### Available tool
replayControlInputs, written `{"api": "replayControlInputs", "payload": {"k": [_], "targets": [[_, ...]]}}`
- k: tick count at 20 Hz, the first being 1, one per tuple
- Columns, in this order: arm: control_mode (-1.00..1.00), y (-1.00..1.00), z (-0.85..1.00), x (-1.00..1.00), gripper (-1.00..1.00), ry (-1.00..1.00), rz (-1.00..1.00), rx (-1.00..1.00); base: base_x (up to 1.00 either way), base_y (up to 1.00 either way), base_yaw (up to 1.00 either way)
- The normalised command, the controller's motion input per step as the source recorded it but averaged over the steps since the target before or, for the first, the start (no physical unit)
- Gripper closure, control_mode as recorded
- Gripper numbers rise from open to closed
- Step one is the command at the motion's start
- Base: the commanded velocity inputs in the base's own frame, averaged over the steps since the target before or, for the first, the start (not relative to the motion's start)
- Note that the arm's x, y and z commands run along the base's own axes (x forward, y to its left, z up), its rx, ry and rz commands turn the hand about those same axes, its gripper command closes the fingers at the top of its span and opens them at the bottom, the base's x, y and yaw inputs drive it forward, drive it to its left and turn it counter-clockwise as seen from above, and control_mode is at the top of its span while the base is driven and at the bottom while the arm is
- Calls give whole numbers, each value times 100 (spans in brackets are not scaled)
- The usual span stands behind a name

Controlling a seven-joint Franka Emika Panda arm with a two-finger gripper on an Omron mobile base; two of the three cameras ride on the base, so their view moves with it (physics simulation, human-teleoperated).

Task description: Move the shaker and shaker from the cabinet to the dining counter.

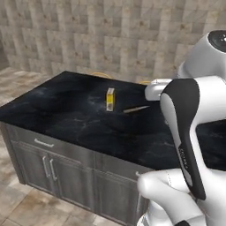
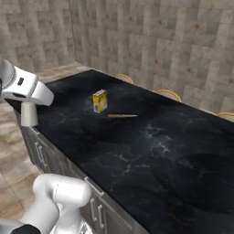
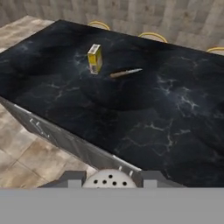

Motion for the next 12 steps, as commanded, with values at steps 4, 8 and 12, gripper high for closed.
{"api": "replayControlInputs", "payload": {"k": [4,8,12], "targets": [[100,0,0,0,100,0,0,0,100,0,-29],[-100,18,-5,65,100,2,-25,0,25,0,-8],[-100,82,-11,92,100,0,-37,-9,0,0,0]]}}
